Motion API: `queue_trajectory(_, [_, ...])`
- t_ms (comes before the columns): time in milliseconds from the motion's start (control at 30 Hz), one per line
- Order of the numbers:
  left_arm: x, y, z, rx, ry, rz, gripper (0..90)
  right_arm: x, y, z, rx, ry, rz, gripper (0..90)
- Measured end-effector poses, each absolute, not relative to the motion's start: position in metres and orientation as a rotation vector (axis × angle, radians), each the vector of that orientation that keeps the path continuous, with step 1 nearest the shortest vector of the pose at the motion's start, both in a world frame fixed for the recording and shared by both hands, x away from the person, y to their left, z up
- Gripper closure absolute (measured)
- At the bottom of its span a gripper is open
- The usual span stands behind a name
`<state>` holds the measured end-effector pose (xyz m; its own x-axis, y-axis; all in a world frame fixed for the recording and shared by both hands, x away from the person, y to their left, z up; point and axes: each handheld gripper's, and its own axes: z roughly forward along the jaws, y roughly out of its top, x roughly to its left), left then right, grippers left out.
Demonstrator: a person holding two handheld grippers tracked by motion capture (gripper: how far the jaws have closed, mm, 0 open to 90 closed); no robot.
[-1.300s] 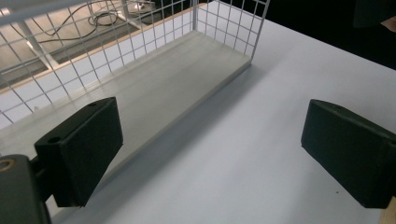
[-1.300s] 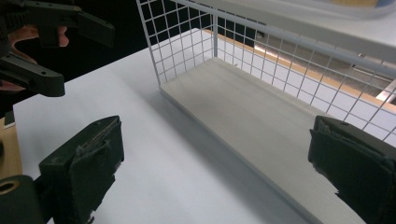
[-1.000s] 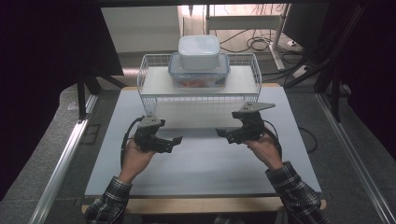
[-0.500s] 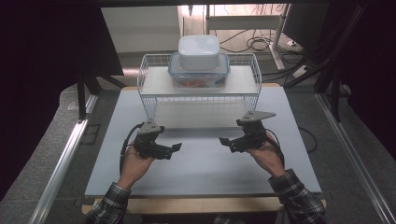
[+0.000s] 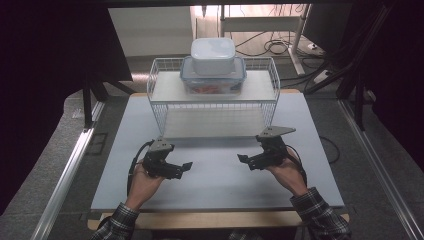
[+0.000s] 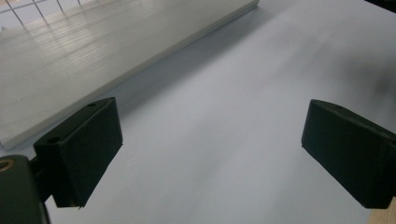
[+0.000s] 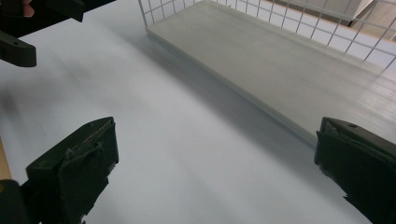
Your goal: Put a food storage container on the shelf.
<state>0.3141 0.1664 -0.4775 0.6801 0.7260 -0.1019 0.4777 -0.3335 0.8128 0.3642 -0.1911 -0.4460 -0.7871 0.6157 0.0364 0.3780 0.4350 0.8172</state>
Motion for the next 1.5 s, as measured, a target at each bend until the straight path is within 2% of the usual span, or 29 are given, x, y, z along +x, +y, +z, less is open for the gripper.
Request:
queue_trajectory(1033, [0.288,0.18,-0.508,2.058,0.982,0.363,3.5,0.338,-0.216,-0.487,0.943,2.454,1.205,0.0])
queue_trajectory(1500, [0.288,0.189,-0.521,2.106,1.004,0.405,2.6,0.335,-0.218,-0.507,0.949,2.489,1.124,0.1])
